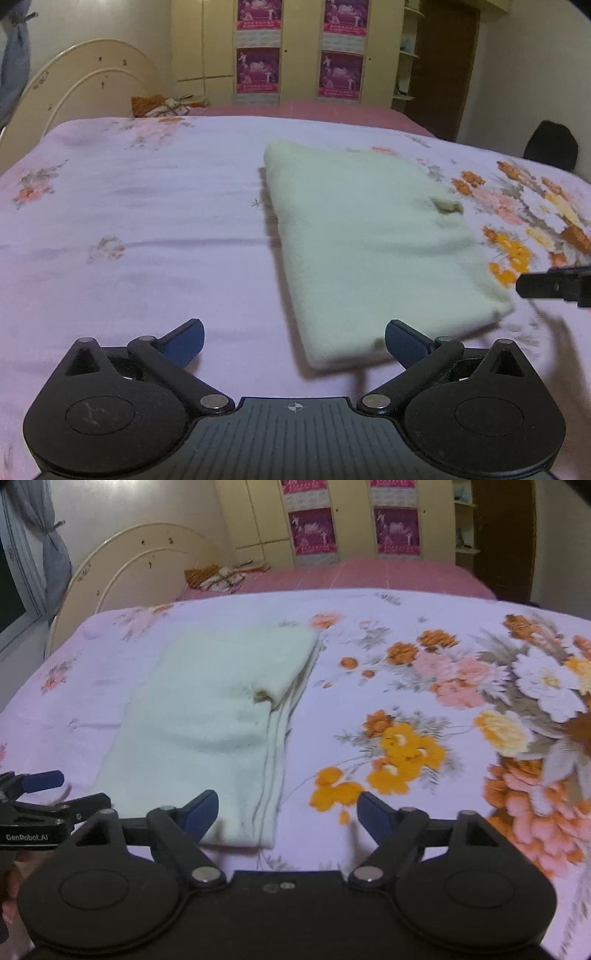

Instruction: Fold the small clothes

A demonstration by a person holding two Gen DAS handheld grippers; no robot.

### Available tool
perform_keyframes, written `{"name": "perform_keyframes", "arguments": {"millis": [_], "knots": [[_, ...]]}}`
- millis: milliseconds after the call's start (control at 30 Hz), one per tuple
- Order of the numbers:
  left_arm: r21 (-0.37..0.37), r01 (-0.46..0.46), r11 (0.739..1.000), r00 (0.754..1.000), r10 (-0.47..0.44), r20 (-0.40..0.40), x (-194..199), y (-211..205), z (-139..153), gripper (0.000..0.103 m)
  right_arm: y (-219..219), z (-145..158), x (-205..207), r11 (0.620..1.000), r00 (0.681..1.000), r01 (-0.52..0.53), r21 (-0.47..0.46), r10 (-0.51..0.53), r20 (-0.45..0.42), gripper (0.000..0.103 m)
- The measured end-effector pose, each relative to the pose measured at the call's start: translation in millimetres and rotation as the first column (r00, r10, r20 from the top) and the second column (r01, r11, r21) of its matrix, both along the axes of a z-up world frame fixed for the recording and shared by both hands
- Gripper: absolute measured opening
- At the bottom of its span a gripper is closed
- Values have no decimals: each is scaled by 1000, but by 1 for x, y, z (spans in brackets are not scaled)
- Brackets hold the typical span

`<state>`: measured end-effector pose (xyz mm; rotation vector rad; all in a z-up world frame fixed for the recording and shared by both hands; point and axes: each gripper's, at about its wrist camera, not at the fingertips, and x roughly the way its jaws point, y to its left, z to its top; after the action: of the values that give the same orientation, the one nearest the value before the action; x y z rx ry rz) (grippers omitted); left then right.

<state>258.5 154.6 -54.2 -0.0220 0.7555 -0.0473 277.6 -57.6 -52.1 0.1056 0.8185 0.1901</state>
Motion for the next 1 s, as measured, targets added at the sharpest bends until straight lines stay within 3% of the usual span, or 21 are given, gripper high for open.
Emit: {"name": "perform_keyframes", "arguments": {"millis": [367, 667, 767, 1000], "knots": [[16, 4, 1000, 996, -5, 85, -86, -44, 55, 103, -7, 33, -78, 999, 999, -26, 30, 25, 32, 85], [-3, 8, 1000, 985, -7, 174, -179, -75, 103, 103, -6, 77, -170, 999, 988, -27, -28, 31, 149, 90], [-11, 4, 1000, 981, -1, 196, -206, -79, 113, 103, -4, 92, -200, 997, 979, -10, -71, 25, 202, 90], [-21, -3, 1000, 975, 8, 220, -246, -80, 123, 103, -11, 106, -241, 998, 967, 20, -57, -4, 256, 91]]}}
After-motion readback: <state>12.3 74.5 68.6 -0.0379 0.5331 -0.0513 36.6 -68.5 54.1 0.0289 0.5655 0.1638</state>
